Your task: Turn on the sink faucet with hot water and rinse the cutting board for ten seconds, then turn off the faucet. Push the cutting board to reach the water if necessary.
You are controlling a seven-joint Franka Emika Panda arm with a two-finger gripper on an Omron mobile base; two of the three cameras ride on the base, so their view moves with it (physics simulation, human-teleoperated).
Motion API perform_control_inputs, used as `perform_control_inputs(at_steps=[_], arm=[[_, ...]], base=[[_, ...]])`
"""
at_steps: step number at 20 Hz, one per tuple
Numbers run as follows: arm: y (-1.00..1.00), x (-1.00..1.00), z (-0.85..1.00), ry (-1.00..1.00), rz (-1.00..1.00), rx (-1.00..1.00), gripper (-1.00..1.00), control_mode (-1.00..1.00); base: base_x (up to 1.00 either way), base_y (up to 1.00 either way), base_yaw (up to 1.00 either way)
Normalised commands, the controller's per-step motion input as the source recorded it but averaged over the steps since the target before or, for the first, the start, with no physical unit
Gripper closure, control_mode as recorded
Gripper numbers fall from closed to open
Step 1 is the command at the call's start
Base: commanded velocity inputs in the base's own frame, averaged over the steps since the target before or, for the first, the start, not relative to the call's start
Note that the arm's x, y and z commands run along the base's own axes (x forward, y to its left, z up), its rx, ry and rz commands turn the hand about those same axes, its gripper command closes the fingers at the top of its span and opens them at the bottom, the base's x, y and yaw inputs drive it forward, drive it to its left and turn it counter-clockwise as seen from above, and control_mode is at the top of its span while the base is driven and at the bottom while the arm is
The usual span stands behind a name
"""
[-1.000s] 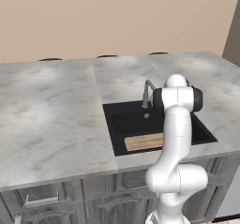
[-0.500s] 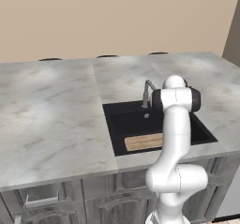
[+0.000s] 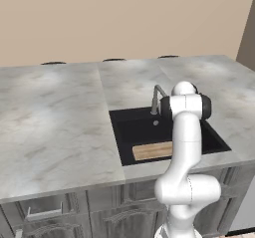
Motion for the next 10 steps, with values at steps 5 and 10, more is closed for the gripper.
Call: perform_control_inputs(at_steps=[5,10], arm=[[0.0,0.18,-0.04,0.0,0.0,0.0,-1.0,-1.0],[0.0,0.16,-0.06,0.0,0.0,0.0,-1.0,-1.0]], base=[[0.0,0.0,0.0],[0.0,0.0,0.0]])
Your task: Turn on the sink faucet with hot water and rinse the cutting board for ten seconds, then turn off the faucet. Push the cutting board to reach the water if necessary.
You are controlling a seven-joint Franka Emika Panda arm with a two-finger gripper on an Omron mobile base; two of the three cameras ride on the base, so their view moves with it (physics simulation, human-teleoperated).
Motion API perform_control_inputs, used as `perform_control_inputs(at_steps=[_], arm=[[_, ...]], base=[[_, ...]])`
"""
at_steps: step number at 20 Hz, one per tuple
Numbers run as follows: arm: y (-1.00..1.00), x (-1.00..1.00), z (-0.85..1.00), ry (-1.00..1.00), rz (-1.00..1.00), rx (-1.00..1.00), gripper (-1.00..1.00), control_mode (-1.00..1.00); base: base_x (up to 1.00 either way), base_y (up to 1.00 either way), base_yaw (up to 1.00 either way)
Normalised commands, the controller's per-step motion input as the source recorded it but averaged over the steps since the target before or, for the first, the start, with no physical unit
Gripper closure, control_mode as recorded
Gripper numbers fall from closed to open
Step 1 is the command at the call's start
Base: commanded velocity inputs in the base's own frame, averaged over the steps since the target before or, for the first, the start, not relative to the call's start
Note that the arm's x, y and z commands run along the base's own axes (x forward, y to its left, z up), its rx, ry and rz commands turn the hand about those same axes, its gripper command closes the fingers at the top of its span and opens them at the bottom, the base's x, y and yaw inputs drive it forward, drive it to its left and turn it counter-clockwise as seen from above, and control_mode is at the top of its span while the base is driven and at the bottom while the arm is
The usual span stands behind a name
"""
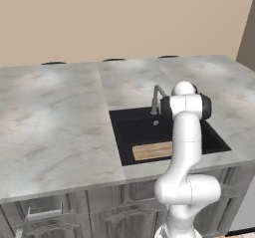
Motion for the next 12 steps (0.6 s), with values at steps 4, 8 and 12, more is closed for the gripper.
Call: perform_control_inputs(at_steps=[4,8,12], arm=[[0.0,0.15,-0.04,0.0,0.0,0.0,-1.0,-1.0],[0.0,0.2,-0.03,0.0,0.0,0.0,-1.0,-1.0],[0.0,0.24,-0.03,0.0,0.0,0.0,-1.0,-1.0]], base=[[0.0,0.0,0.0],[0.0,0.0,0.0],[0.0,0.0,0.0]])
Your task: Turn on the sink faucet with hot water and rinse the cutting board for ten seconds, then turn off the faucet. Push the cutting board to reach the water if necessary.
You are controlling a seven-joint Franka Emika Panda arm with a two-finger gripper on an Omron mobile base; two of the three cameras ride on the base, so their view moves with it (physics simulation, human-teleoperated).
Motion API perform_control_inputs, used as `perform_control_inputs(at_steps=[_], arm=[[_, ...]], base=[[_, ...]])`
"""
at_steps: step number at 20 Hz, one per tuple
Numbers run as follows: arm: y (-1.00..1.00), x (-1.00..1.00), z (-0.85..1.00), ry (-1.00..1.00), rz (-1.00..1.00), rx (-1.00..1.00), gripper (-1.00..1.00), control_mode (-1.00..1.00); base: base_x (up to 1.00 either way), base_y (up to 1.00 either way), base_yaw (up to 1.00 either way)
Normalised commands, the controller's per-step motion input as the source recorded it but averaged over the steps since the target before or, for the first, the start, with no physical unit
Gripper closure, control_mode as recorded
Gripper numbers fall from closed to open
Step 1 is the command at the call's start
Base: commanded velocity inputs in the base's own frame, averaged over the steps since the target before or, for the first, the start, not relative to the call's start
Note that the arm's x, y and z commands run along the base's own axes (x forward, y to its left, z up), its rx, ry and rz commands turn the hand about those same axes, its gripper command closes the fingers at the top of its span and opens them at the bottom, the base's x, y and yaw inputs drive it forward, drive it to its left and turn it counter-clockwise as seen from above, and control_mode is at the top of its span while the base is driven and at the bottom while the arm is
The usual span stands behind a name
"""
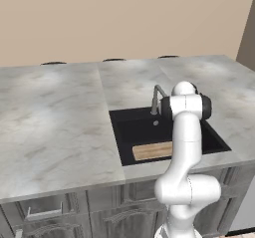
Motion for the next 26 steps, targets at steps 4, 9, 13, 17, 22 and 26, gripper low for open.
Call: perform_control_inputs(at_steps=[4,9,13,17,22,26], arm=[[0.0,0.32,-0.03,0.0,0.0,0.0,-1.0,-1.0],[0.0,0.38,-0.05,0.0,0.0,0.0,-1.0,-1.0],[0.0,0.42,-0.04,0.0,0.0,0.0,-1.0,-1.0],[0.0,0.46,-0.01,0.0,0.0,0.0,-1.0,-1.0],[0.0,0.42,-0.02,0.0,0.0,0.0,-1.0,-1.0],[0.0,0.23,-0.01,0.0,0.0,0.0,-1.0,-1.0]], base=[[0.0,0.0,0.0],[0.0,0.0,0.0],[0.0,0.0,0.0],[0.0,0.0,0.0],[0.0,0.0,0.0],[0.0,0.0,0.0]])
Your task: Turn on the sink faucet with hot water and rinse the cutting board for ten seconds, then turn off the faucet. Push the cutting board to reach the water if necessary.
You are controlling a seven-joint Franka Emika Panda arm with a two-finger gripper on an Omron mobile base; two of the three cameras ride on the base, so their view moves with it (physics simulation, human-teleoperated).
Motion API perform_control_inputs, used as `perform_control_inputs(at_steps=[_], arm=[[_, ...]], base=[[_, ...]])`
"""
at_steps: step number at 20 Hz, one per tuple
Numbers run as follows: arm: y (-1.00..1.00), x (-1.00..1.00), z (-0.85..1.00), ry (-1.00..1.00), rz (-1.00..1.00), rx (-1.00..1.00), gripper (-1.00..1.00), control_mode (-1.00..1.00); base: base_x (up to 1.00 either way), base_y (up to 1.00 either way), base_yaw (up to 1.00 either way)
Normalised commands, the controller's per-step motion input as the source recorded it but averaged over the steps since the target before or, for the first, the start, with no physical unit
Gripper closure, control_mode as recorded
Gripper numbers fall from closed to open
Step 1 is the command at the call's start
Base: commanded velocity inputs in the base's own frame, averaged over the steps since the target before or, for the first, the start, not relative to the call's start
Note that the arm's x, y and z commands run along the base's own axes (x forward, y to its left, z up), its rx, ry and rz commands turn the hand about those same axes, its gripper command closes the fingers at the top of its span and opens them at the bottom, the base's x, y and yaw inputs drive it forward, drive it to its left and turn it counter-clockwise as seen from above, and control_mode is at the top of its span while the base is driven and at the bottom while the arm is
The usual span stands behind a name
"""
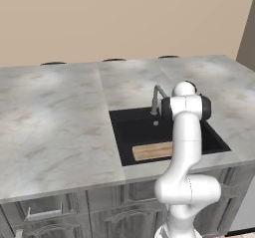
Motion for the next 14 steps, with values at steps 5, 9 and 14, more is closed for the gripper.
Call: perform_control_inputs(at_steps=[5,9,14], arm=[[0.0,0.04,0.0,0.0,0.0,0.0,-1.0,-1.0],[0.0,0.0,0.0,0.0,0.0,0.0,-1.0,-1.0],[-0.04,-0.01,0.0,0.0,0.0,0.0,-1.0,-1.0]], base=[[0.0,0.0,0.0],[0.0,0.0,0.0],[0.0,0.0,0.0]])
